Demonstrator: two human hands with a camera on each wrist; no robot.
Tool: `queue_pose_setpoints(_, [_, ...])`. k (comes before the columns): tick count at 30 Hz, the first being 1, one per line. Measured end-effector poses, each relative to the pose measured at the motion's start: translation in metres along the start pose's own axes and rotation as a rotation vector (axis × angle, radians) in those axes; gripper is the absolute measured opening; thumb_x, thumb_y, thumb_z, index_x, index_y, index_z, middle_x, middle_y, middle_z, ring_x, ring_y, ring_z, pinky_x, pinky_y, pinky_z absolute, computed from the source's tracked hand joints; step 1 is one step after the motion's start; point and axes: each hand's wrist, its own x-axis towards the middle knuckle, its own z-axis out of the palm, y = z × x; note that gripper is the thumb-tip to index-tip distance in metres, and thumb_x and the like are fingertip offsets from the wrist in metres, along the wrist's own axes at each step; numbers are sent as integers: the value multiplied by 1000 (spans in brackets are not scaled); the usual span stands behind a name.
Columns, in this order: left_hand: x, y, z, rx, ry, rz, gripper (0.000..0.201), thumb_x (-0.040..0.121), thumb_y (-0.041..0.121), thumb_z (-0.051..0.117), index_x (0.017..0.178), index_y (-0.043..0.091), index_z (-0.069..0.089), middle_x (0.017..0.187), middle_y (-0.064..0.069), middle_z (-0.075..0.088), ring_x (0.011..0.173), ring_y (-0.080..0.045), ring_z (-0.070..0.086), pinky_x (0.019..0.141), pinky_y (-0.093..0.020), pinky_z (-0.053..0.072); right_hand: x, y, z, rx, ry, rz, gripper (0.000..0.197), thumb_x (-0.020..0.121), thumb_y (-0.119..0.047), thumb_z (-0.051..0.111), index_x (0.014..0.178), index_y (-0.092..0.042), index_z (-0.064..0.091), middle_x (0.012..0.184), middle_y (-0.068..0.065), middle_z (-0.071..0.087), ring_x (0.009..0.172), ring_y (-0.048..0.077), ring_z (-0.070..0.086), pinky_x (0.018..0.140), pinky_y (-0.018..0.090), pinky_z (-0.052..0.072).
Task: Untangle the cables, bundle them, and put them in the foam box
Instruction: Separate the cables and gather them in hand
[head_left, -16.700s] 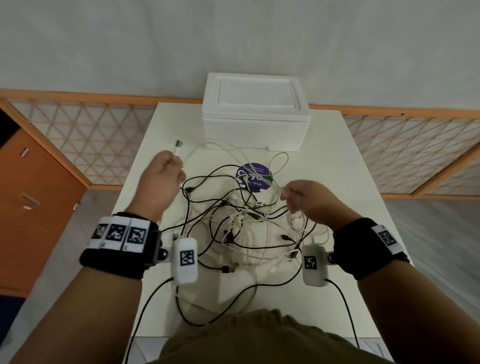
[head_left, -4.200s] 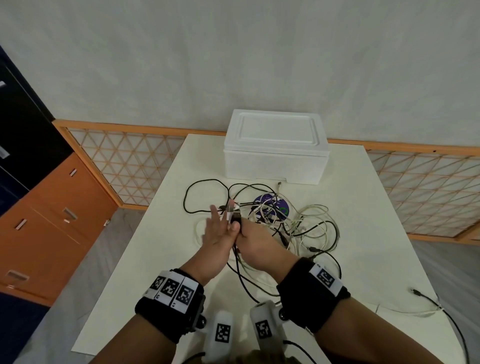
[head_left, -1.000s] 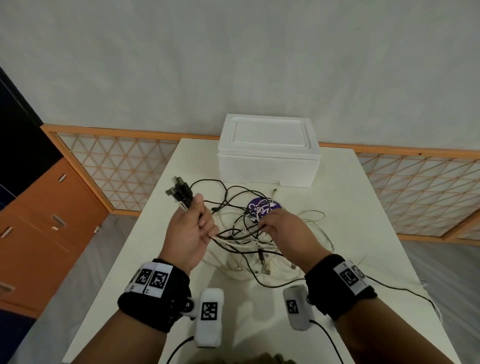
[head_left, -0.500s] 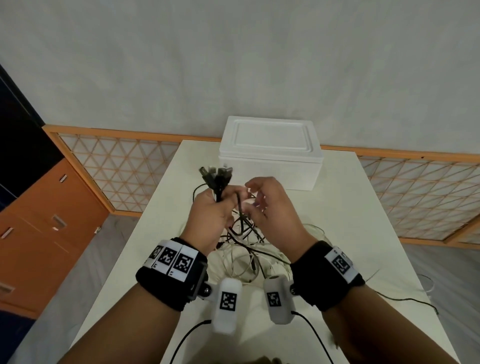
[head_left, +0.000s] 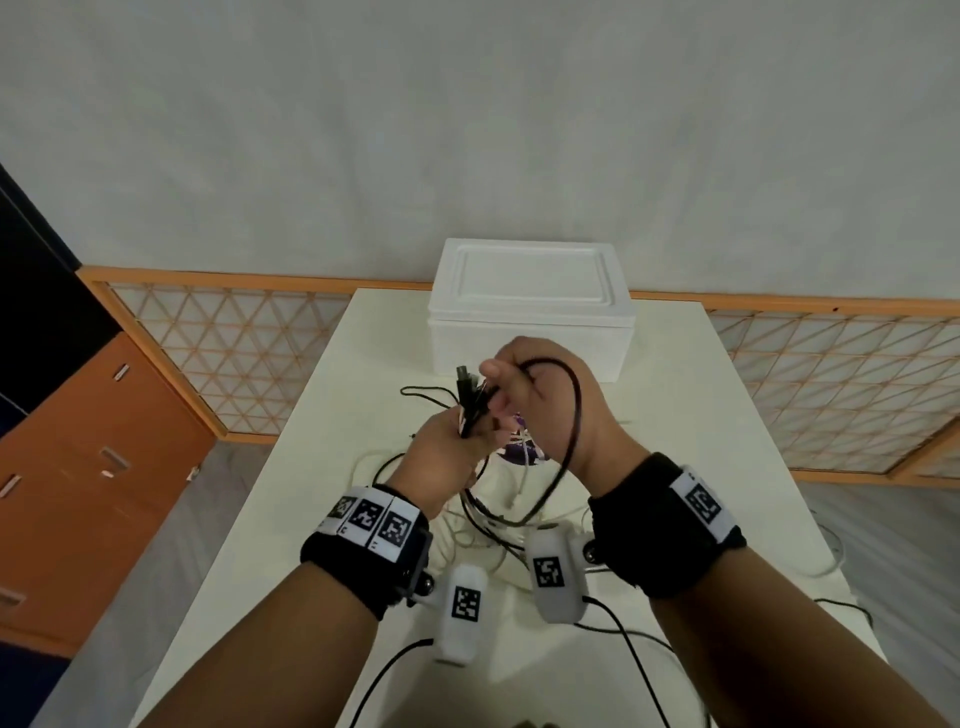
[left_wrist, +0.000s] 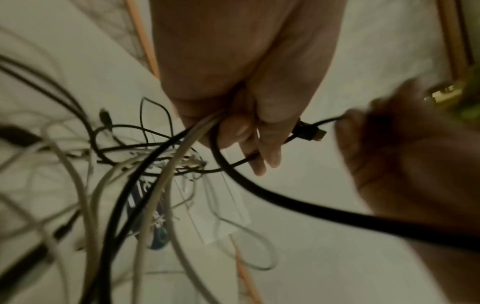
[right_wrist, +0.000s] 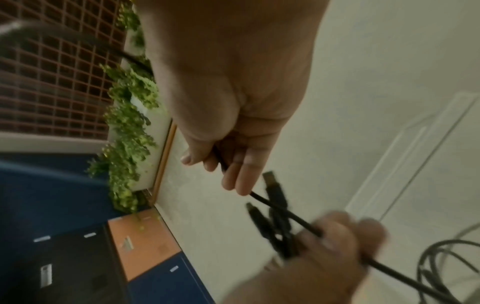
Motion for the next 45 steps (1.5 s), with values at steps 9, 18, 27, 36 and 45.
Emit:
queue_pose_setpoints(9, [4, 36, -1, -246, 46, 180, 14, 88, 7, 62, 81, 16, 69, 85, -3, 74, 55, -7, 53, 45, -24, 26, -4, 55, 8, -355, -324, 43, 20, 81, -17, 69, 100, -16, 64, 86, 7, 65, 73, 18, 59, 65, 23, 42])
queue_pose_setpoints(18, [23, -2, -6, -56, 40, -3, 16, 81, 7, 71, 77, 21, 66, 51, 9, 52, 45, -14, 32, 47, -25, 22, 14, 24, -1, -25, -12, 36, 14, 91, -17, 57, 81, -15, 67, 68, -4, 66, 67, 14, 66, 70, 35, 56])
queue_pose_setpoints(27, [25, 9, -3, 42, -100, 97, 22, 83, 2, 69, 103, 11, 69, 68, 14, 66, 40, 3, 45, 44, -9, 33, 11, -5, -11, 213, 138, -88, 19, 94, -15, 55, 80, -23, 65, 70, -5, 65, 68, 14, 66, 70, 28, 56])
queue_pose_setpoints(36, [29, 15, -6, -98, 84, 149, 11, 88, 21, 67, 85, 12, 72, 75, -1, 66, 44, -10, 30, 43, -21, 23, 8, 39, -17, 47, 29, 91, 91, 81, -6, 71, 143, -39, 13, 99, -2, 58, 70, 11, 60, 62, 23, 51])
queue_pose_setpoints(45, [25, 20, 5, -205, -9, 226, 16, 85, 4, 66, 100, 10, 66, 84, 7, 70, 52, 4, 56, 46, -10, 40, 7, 41, 1, -243, -178, 109, 24, 92, -5, 48, 94, -22, 65, 68, -13, 58, 68, 6, 61, 61, 14, 45])
